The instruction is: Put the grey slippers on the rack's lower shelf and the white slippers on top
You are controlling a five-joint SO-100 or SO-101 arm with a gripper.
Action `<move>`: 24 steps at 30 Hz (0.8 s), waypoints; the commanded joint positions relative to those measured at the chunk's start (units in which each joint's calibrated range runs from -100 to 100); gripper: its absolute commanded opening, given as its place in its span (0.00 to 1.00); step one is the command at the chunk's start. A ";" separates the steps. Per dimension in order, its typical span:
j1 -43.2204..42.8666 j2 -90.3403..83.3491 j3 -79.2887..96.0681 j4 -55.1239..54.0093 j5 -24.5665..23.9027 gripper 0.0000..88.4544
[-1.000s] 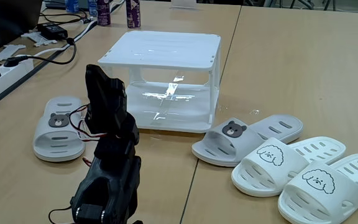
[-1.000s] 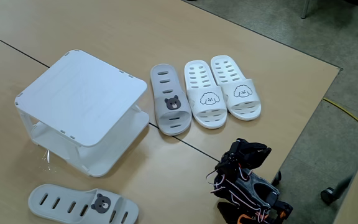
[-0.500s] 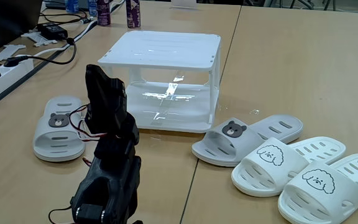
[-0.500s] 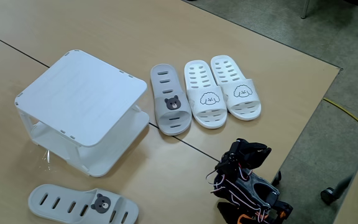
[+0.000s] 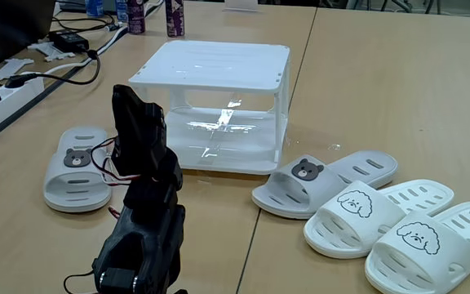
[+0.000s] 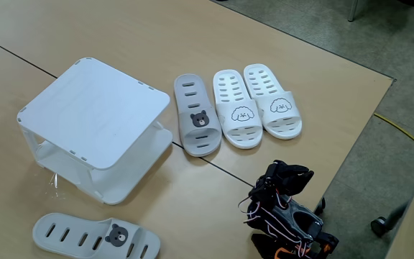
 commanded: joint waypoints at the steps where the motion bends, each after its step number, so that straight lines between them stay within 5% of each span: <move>1: 0.09 0.10 0.18 -0.26 0.37 0.01; 13: 0.25 0.27 0.18 0.09 0.37 0.01; 18: 0.25 0.78 0.27 14.58 0.37 0.01; 24: -0.41 24.08 0.18 17.69 0.37 0.01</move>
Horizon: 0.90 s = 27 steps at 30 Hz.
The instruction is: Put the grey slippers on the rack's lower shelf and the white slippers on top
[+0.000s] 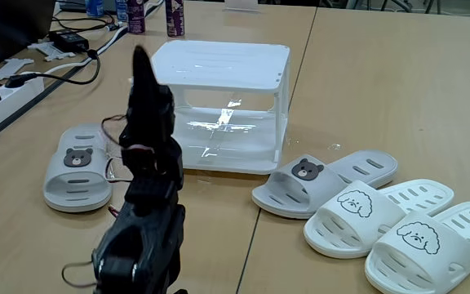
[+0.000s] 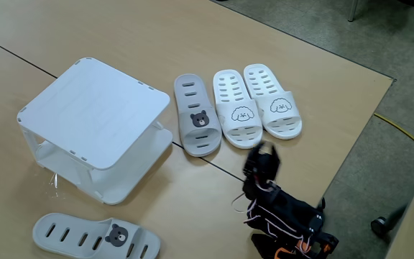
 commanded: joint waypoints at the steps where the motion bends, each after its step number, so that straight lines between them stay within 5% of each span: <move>1: -0.18 18.73 -0.09 0.69 0.37 0.01; 15: -18.77 79.14 -0.45 0.78 0.37 0.02; 27: -37.19 94.88 -0.36 0.69 0.37 0.02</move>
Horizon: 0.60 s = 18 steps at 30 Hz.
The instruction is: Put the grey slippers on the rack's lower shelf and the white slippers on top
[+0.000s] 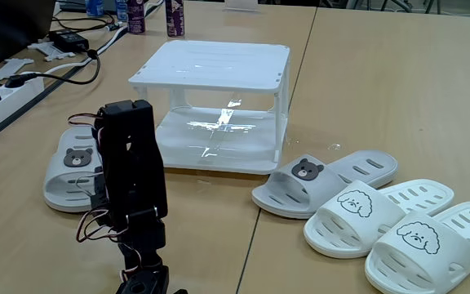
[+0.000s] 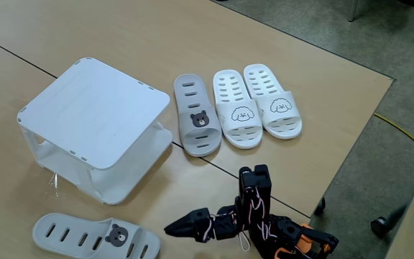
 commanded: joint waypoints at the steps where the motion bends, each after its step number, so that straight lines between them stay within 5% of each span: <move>1: -4.08 0.36 0.26 -0.25 0.37 0.02; 5: -4.00 5.16 -3.98 -0.25 0.37 0.03; 9: -3.34 7.68 -12.09 -0.25 0.37 0.16; 18: 2.25 11.80 -23.73 0.61 0.37 0.17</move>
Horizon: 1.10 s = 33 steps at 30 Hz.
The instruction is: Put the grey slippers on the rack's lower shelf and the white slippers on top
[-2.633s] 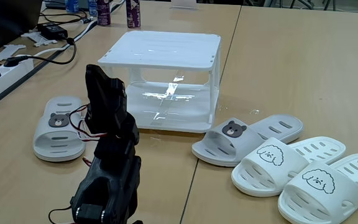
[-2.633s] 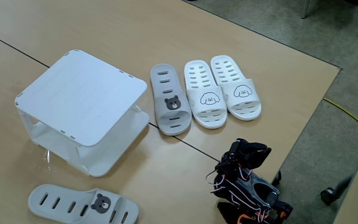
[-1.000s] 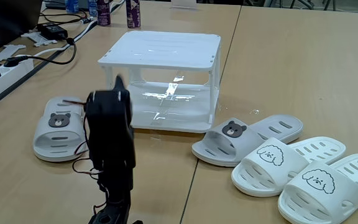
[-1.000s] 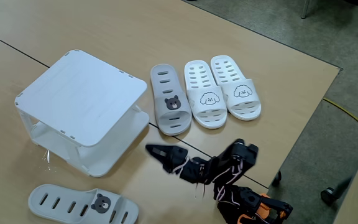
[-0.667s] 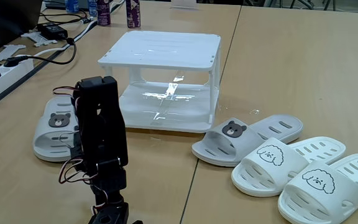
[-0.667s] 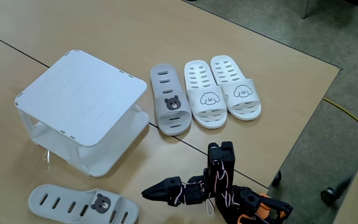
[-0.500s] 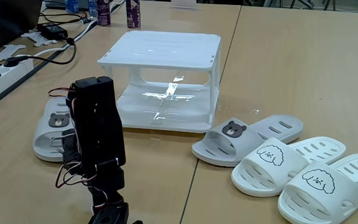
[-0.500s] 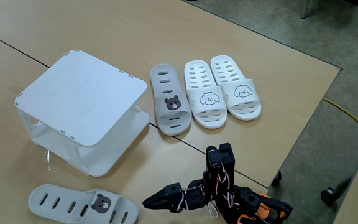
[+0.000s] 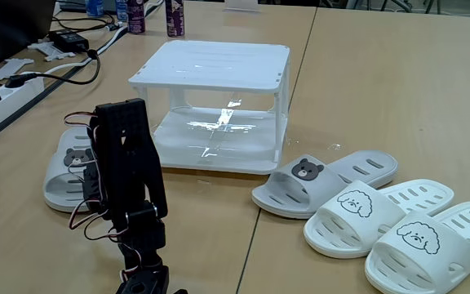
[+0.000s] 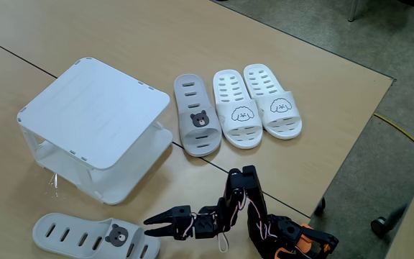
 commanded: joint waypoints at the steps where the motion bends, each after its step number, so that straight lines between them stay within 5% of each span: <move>1: 0.53 3.25 -5.05 0.18 0.37 0.17; 17: -0.21 18.56 -25.71 0.27 0.37 0.27; 26: -0.87 20.41 -47.45 18.99 0.37 0.27; 33: -0.62 31.02 -61.16 20.29 0.37 0.25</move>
